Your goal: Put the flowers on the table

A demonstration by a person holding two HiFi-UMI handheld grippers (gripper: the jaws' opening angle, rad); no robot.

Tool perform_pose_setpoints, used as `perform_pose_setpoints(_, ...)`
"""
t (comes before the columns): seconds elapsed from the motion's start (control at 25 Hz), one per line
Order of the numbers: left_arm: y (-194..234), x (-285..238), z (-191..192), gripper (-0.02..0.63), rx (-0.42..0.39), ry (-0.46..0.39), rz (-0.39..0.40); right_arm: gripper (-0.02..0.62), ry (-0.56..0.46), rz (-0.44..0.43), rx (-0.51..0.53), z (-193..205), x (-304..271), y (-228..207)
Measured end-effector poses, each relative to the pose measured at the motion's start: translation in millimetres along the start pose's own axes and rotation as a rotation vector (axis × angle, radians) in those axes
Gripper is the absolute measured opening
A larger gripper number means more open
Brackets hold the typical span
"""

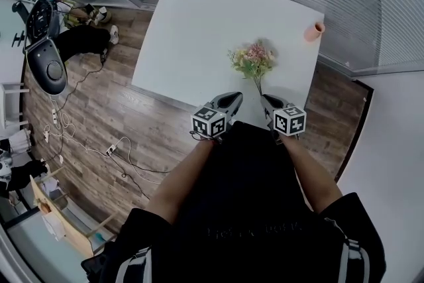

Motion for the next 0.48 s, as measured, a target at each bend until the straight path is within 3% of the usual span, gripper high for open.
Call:
perform_pose_setpoints(0.28,-17.8,8.2,-8.2,0.02,-0.088,-0.002,0.037,0.029,-0.038,-0.044,0.061,-11.7,15.7,15.7)
perform_pose_setpoints(0.48,-33.7,19.0,-22.5,0.02,-0.153,-0.064,0.047,0.029,-0.139,-0.1,0.086,-35.4,34.7,41.5)
Point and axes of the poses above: the fingertips, and each gripper's own axes: x backward along the fingers, y to its left, z out of its underside, the point moved 8 cm from there along x, backward along the fingers, and after that the axes turned 10 degrees about -y, right-handed, at the moved point
